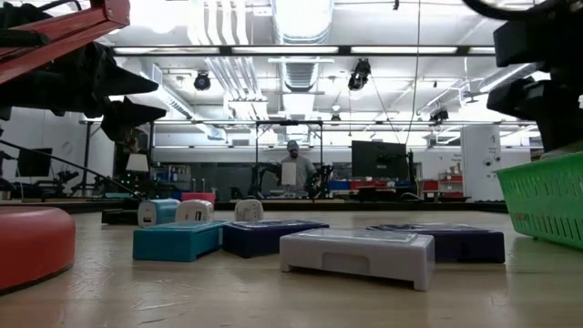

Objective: Pick & Place Office items
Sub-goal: Put the green charger adapter into the green basket

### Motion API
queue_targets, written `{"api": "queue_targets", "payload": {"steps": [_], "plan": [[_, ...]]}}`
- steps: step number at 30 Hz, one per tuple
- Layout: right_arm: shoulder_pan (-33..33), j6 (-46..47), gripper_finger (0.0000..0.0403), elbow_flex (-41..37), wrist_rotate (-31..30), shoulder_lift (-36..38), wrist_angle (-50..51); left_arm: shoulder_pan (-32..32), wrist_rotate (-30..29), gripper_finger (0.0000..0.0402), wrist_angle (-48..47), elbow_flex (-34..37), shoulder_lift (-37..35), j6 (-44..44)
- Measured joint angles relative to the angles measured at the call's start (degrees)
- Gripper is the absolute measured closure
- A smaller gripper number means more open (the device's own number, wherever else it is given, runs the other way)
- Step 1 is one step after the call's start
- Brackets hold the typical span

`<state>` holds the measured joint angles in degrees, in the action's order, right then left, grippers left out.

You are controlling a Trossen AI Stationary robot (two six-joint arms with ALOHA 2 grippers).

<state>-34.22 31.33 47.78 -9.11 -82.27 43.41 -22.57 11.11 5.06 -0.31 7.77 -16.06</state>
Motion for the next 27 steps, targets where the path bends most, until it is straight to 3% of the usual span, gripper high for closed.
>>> {"api": "queue_targets", "payload": {"steps": [15,27], "plan": [[0.0,0.3,0.0253,0.0,0.0,0.0,-0.8,0.0,0.0,0.0082,0.0,0.0,0.0,0.0],[0.1,1.6,0.0187,0.0,0.0,0.0,-1.0,0.0,0.0,0.0082,0.0,0.0,0.0,0.0]]}}
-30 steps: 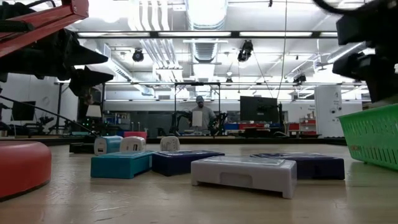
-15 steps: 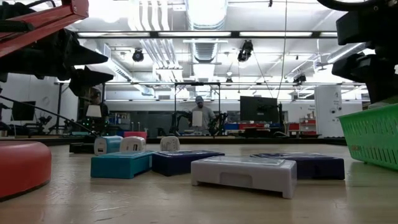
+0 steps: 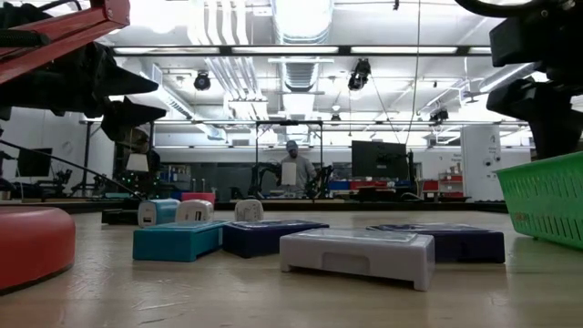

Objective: Pick & Place Office items
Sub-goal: Put the green charger adapter into the green basket

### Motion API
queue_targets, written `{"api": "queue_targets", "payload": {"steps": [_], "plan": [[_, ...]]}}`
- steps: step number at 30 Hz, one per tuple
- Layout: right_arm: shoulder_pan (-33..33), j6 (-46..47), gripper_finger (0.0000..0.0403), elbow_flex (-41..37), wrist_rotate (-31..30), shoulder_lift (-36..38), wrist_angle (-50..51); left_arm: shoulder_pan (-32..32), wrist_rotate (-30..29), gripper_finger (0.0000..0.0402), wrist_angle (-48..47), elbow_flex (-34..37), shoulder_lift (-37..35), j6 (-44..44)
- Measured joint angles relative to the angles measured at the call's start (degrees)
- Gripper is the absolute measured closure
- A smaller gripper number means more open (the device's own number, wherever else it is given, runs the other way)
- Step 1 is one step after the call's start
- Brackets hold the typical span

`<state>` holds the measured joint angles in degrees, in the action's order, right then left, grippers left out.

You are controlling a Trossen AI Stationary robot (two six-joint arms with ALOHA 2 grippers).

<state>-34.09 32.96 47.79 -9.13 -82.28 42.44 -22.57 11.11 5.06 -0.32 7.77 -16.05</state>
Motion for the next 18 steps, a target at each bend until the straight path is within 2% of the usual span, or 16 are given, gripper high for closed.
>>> {"api": "queue_targets", "payload": {"steps": [6,18], "plan": [[0.0,-0.1,0.0175,0.0,0.0,0.0,-0.3,0.0,0.0,0.0082,0.0,0.0,0.0,0.0],[0.0,-0.6,0.0179,0.7,0.0,0.2,-0.4,0.0,0.0,0.0082,0.0,0.0,0.0,0.0]]}}
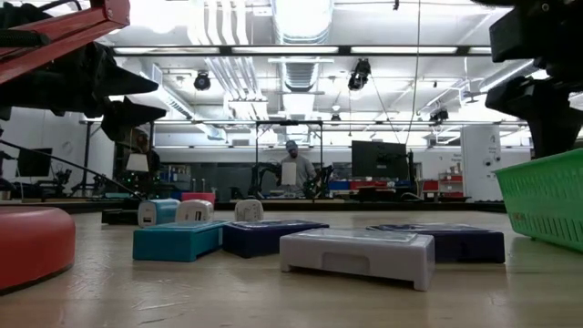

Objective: Pick & Place Office items
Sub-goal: Put the green charger adapter into the green basket

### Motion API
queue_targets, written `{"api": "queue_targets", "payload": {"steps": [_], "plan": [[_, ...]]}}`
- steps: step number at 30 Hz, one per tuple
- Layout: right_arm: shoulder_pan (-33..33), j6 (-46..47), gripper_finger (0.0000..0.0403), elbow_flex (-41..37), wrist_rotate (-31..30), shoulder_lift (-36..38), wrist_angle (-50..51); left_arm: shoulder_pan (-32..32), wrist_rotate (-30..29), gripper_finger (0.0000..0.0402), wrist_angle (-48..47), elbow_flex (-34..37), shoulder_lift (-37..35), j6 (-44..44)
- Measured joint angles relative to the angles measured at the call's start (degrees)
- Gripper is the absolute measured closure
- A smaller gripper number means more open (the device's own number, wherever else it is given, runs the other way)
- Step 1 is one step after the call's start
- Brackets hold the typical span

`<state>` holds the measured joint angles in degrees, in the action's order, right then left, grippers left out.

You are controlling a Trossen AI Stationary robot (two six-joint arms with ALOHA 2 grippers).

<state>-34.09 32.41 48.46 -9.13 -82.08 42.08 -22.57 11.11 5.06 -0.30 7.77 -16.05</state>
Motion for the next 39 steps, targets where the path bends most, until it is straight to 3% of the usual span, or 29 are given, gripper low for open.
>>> {"api": "queue_targets", "payload": {"steps": [8,15,19,24,32,39], "plan": [[0.0,-3.9,0.0183,5.3,-2.9,2.8,3.2,0.0,0.0,0.0082,0.0,0.0,0.0,0.0],[0.2,-12.9,0.0184,7.8,-17.1,3.7,-1.4,0.0,0.0,0.0082,0.0,0.0,0.0,0.0],[1.7,-19.4,0.0184,6.4,-23.6,2.9,-10.9,0.0,0.0,0.0082,0.0,0.0,0.0,0.0],[5.8,-28.3,0.0184,3.2,-27.6,0.9,-28.1,0.0,0.0,0.0082,0.0,0.0,0.0,0.0],[14.6,-37.0,0.0184,-4.4,-24.4,-8.1,-64.4,0.0,0.0,0.0082,0.0,0.0,0.0,0.0],[19.7,-37.1,0.0184,-4.8,-22.2,-18.0,-74.3,0.0,0.0,0.0082,-0.1,0.0,0.2,0.0]]}}
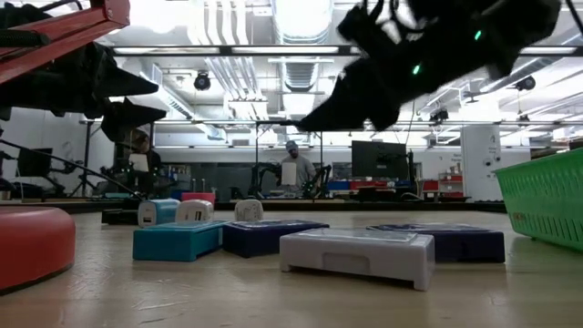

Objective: Pick & Place Office items
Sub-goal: Put the green charger adapter into the green basket

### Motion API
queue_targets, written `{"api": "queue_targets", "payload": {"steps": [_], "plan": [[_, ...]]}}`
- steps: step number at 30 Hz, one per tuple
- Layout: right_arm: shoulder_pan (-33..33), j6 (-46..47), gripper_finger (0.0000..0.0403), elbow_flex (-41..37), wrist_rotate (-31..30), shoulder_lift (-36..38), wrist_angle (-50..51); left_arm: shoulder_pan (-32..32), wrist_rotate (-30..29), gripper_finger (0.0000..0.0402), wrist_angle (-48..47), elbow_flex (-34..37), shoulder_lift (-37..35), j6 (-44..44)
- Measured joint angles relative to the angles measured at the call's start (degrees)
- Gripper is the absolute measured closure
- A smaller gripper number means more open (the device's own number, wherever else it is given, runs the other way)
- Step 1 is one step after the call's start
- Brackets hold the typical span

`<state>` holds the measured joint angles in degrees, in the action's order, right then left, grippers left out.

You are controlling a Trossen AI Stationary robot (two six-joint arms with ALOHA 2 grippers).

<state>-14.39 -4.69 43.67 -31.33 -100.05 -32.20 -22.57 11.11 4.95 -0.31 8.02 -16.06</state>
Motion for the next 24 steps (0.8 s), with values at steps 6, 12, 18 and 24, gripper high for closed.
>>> {"api": "queue_targets", "payload": {"steps": [6,12,18,24], "plan": [[2.3,-0.2,0.0184,0.0,5.5,-6.3,-7.3,0.0,0.0,0.0082,0.1,0.0,0.4,0.0],[4.3,-3.2,0.0184,-1.6,10.2,-10.4,-16.8,0.0,0.0,0.0082,0.1,0.0,0.4,0.0],[9.2,-4.3,0.0184,-5.8,23.2,-14.8,-31.0,0.0,0.0,0.0082,0.1,0.0,0.4,0.0],[13.0,-1.9,0.0184,-5.5,31.4,-18.5,-34.3,0.0,0.0,0.0082,0.1,0.0,0.4,0.0]]}}
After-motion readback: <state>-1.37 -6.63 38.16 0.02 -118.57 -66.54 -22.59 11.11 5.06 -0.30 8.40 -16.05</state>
